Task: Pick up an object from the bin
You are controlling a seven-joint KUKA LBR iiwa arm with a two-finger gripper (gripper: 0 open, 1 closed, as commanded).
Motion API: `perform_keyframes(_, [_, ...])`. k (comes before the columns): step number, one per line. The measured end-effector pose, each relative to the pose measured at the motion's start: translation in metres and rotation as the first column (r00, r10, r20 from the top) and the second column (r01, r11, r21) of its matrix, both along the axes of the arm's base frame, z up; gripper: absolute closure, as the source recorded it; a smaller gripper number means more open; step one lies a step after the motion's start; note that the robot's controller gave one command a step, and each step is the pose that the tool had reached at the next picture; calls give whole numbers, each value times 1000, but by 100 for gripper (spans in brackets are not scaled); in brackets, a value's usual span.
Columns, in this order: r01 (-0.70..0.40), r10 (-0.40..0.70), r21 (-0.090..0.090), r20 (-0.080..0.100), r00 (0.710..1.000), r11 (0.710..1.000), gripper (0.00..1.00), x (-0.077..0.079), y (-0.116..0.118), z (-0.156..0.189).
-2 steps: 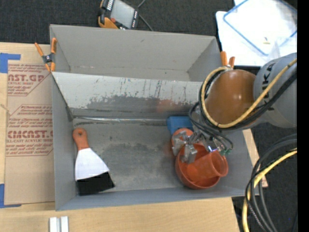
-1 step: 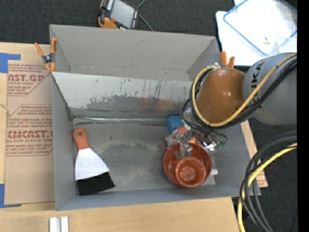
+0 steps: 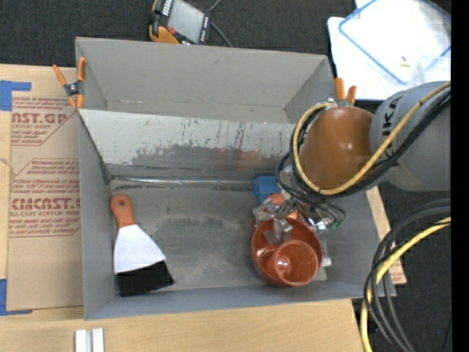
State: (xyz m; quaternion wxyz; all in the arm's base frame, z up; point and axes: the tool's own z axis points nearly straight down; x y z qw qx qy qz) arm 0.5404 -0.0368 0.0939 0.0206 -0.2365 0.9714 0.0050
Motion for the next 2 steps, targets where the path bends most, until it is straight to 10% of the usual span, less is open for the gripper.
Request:
perform_keyframes(1, [2, -2, 1, 2, 1000, 1000, 100, -2, -1, 7])
perform_keyframes(2, [-102, 102, -1, -1, 995, 995, 100, -6, -12, 108])
